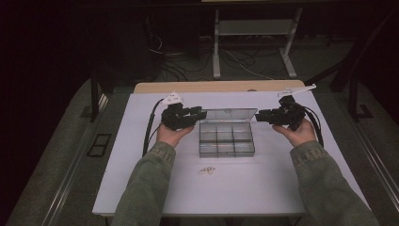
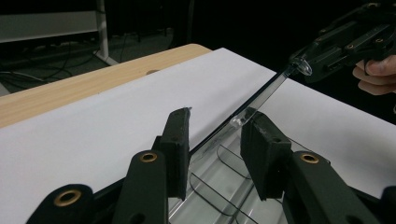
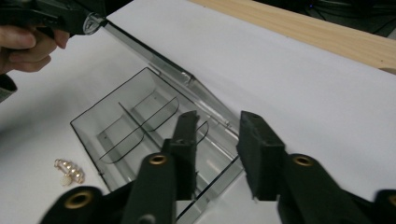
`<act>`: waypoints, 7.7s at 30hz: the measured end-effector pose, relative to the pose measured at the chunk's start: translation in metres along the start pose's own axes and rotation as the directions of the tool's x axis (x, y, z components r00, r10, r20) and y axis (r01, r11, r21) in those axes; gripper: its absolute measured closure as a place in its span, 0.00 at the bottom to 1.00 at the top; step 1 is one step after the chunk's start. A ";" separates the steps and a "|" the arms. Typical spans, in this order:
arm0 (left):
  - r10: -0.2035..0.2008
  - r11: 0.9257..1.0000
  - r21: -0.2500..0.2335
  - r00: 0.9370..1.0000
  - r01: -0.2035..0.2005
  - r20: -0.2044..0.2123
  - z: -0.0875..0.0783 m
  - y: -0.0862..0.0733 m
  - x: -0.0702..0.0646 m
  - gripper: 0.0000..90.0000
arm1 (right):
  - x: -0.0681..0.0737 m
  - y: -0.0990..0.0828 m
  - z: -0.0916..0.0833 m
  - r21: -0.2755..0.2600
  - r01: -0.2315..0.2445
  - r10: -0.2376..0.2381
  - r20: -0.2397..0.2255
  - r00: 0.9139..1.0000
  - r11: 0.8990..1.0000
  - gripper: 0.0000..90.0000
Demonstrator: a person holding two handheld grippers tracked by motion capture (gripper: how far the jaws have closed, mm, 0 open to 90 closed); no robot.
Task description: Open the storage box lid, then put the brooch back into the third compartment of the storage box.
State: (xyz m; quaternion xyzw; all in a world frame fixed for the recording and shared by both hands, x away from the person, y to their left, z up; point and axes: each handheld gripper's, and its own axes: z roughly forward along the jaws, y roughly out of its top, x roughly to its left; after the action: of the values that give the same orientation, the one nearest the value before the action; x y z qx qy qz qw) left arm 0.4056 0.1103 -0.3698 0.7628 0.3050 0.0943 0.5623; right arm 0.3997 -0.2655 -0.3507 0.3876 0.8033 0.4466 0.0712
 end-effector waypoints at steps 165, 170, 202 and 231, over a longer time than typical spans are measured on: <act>-0.448 0.892 0.041 0.892 0.451 -0.065 0.064 -0.063 0.059 0.56 | -0.048 -0.035 0.095 -0.065 -0.306 0.306 -0.004 0.952 0.950 0.60; -0.441 0.894 0.046 0.892 0.446 -0.097 0.064 -0.063 0.058 0.52 | -0.047 -0.035 0.096 -0.063 -0.299 0.300 0.006 0.954 0.952 0.55; -0.327 0.941 0.072 0.944 0.330 -0.048 0.037 -0.039 0.026 0.00 | -0.006 -0.035 0.031 -0.077 -0.137 0.141 0.042 0.989 0.987 0.00; -0.177 0.981 0.089 0.984 0.174 0.031 -0.022 -0.029 -0.021 0.00 | 0.037 -0.087 -0.020 -0.082 -0.077 0.079 0.018 0.997 0.994 0.01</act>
State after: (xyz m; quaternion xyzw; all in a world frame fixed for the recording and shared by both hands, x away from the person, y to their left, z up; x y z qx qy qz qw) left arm 0.3675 0.1217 -0.3844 0.7581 0.3639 0.0163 0.5409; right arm 0.3167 -0.2799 -0.3975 0.4201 0.7679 0.4773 0.0781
